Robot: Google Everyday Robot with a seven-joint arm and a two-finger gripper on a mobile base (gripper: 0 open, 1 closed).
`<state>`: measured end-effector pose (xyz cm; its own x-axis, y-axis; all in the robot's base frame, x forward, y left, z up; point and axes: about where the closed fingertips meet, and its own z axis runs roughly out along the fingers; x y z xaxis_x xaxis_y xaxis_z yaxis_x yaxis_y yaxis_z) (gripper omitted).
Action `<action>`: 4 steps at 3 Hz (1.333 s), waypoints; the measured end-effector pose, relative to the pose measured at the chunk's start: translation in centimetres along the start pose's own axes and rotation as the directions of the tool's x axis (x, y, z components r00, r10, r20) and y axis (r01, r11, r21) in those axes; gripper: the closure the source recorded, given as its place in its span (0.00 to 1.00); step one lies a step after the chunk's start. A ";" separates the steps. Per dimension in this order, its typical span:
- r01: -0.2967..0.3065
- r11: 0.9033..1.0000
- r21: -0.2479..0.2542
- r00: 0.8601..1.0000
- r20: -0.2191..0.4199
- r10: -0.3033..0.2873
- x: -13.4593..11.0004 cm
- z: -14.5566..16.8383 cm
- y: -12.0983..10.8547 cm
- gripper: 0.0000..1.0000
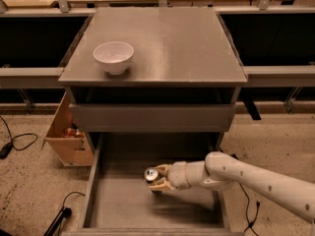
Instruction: Pick redbull can from middle drawer and place on counter
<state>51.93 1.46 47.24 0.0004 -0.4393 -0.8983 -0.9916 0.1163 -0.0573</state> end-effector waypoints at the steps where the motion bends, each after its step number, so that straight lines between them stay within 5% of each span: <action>1: -0.057 0.997 -0.055 0.998 -0.038 0.055 -6.8 -1.4 3.6 1.00; 2: -0.080 0.995 -0.061 0.995 -0.073 0.076 -18.3 -5.6 2.2 1.00; 3: -0.031 0.998 0.060 0.994 -0.100 0.037 -29.3 -11.0 -3.4 1.00; 4: 0.009 0.975 0.224 0.994 -0.109 0.015 -39.0 -17.0 -8.7 1.00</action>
Offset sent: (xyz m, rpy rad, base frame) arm 0.0201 0.0219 0.4603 -0.2424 -0.1727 -0.0219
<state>58.30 2.47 90.17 -0.0291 -0.5322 -0.8461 -0.9374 0.3085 -0.1617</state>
